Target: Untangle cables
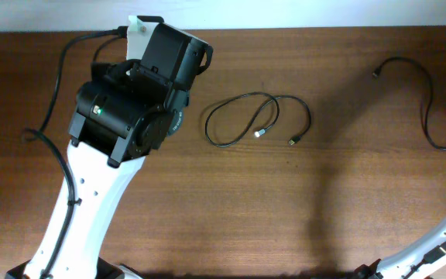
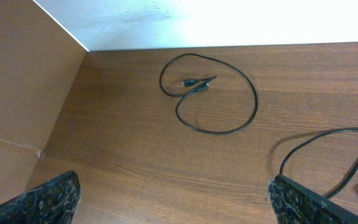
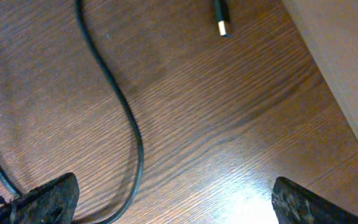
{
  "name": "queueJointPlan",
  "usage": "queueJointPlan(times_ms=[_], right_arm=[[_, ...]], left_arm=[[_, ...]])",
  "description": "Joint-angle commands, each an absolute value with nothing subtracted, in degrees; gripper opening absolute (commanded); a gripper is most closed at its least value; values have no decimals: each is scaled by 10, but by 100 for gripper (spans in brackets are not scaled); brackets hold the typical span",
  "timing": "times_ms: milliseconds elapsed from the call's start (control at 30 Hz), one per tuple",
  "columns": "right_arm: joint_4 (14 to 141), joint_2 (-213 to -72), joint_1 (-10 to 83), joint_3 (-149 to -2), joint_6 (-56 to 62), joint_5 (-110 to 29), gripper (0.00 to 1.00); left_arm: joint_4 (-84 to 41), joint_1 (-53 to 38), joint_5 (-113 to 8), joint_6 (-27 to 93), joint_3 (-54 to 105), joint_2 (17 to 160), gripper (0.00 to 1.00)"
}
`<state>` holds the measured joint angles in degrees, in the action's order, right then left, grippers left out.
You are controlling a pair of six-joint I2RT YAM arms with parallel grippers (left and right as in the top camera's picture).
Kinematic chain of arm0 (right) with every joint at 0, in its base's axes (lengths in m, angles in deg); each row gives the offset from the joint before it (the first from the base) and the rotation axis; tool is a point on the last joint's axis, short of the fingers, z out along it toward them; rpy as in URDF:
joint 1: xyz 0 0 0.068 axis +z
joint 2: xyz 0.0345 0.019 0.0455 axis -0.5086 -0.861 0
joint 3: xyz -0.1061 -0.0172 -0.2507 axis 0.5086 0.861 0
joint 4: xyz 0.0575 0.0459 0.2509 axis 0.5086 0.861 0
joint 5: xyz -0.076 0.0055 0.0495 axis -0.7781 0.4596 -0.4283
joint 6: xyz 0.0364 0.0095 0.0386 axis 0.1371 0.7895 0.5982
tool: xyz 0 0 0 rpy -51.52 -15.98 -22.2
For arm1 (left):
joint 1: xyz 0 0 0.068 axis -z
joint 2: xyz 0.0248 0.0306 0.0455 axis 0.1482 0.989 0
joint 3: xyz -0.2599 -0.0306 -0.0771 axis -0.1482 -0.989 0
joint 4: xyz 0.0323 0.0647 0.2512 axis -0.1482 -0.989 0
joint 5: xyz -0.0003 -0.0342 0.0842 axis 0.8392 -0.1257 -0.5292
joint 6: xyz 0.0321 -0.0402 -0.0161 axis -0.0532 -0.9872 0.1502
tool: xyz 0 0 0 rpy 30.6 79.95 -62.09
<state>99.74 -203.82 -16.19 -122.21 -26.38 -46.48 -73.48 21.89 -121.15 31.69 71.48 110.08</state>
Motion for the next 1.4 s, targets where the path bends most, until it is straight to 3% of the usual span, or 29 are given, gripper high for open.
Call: queueJointPlan(times_ms=[0,467,800,1133,1367], right_arm=[[983,-2024,-158,-1195,-268,-446,98],[849,-2024,-155,-1010,-253,-434,98],[820,-2024,-142,-1064,-253,-427,99],[740,-2030,-64,-1134,-270,-466,98],[764,-2089,-86,-1134,-232,-492,98]], left_arm=[[-736,218,-1209,315,714,1092,99],[-730,218,-1201,315,714,1092,99],[-722,218,-1201,315,714,1092,99],[-710,218,-1196,315,714,1092,99],[-709,218,-1196,315,714,1092,99]])
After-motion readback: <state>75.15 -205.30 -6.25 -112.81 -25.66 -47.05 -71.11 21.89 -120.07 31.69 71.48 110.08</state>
